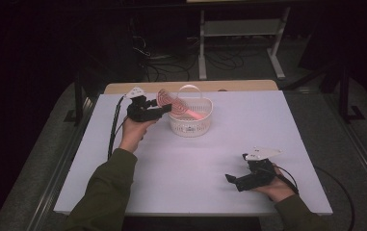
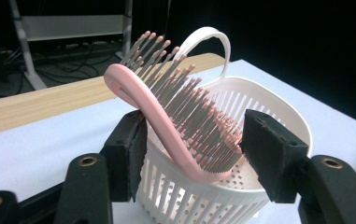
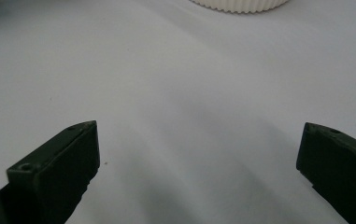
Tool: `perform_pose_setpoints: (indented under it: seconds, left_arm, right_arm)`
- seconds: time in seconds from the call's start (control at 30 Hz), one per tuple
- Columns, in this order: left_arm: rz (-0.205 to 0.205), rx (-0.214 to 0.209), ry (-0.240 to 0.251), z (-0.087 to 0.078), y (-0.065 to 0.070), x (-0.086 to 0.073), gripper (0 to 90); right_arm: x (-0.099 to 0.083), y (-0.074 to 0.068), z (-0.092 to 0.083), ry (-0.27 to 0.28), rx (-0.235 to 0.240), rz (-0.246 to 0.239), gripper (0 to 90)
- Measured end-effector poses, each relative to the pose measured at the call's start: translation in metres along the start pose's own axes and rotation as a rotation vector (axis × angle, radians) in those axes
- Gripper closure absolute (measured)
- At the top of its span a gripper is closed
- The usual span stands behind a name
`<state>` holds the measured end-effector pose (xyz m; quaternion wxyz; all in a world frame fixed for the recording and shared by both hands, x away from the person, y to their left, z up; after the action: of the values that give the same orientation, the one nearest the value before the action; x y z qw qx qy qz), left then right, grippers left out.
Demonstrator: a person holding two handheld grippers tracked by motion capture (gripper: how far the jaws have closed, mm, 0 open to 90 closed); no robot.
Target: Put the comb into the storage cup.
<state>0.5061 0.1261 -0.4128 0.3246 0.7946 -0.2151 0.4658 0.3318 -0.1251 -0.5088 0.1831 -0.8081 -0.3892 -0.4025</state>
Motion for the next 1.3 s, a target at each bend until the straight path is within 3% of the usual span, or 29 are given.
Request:
perform_pose_setpoints:
  seconds: [0.33,0.77,1.1,1.3]
  left_arm:
    - [0.044,0.038,-0.025,-0.004,-0.001,-0.006,28.2]
    - [0.067,0.025,-0.053,-0.021,0.005,-0.017,17.6]
    - [0.083,-0.014,-0.088,-0.032,0.014,-0.035,10.9]
    - [0.102,-0.027,-0.156,-0.037,0.015,-0.052,2.6]
  right_arm:
    - [0.001,0.0,0.001,-0.003,-0.002,-0.001,0.0]
    - [0.002,-0.001,0.003,-0.005,0.001,-0.006,0.0]
    - [0.002,0.0,0.003,-0.01,-0.003,-0.008,0.0]
    - [0.002,-0.001,0.003,-0.01,-0.004,-0.01,0.0]
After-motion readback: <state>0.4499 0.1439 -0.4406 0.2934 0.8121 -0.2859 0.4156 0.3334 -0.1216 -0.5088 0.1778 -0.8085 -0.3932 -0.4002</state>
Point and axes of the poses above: each handheld gripper's, and its own axes: z roughly forward along the jaws, x roughly out of its top, y roughly to its right, the point moved 10 cm from there along z, roughly forward along the jaws, and after that the axes turned 8 degrees about -z, right-handed, at the moved point
